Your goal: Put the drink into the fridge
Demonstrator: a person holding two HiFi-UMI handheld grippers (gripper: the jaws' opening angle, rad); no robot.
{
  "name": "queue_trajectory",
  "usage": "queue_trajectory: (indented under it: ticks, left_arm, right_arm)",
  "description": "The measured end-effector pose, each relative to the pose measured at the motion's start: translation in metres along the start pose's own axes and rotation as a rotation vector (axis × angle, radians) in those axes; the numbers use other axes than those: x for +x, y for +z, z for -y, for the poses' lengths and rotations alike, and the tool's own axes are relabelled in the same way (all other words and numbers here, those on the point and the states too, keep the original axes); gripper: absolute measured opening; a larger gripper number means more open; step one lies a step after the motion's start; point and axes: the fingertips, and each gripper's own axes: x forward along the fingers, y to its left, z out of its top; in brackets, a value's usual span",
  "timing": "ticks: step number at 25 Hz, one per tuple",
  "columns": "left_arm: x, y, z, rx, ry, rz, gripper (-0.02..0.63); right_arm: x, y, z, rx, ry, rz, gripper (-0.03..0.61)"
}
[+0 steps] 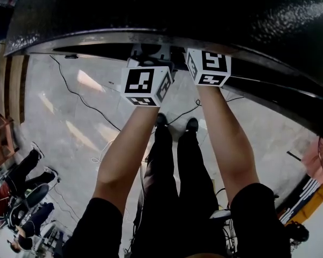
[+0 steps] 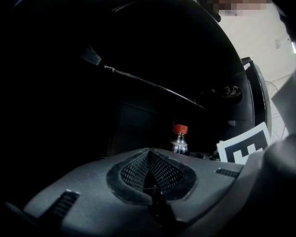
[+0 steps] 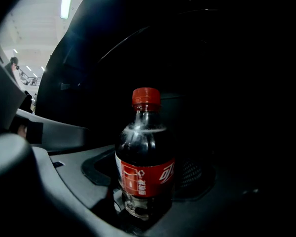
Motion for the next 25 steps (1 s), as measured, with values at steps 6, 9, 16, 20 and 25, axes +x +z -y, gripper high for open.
queue_trajectory:
  ticks: [6,9,16,20,25]
  left_arm:
    - [-0.014,0.003,0.017,0.008,0.004,0.009,0.015]
    - [-0.020,0.010,0.035,0.048,-0.012,0.019,0.015]
    - [-0.049,0.002,0.061,0.071,0.000,0.000,0.015]
    - [-0.078,-0.015,0.068,0.130,0.004,-0.036,0.015]
    - [-0.122,-0.026,0.097,0.091,0.022,-0.098,0.015]
  right_arm:
    - [-0.020,0.006,-0.002,-0.023,0.016,-0.039,0.307]
    - [-0.044,0.017,0.006,-0.016,-0.001,-0.030,0.307]
    - [-0.112,0.016,-0.004,0.024,0.011,-0.048,0.273]
    - [-0.144,0.004,-0.024,0.041,0.028,-0.090,0.150]
    - [-0.200,0.014,-0.036,0.101,0.022,-0.125,0.058]
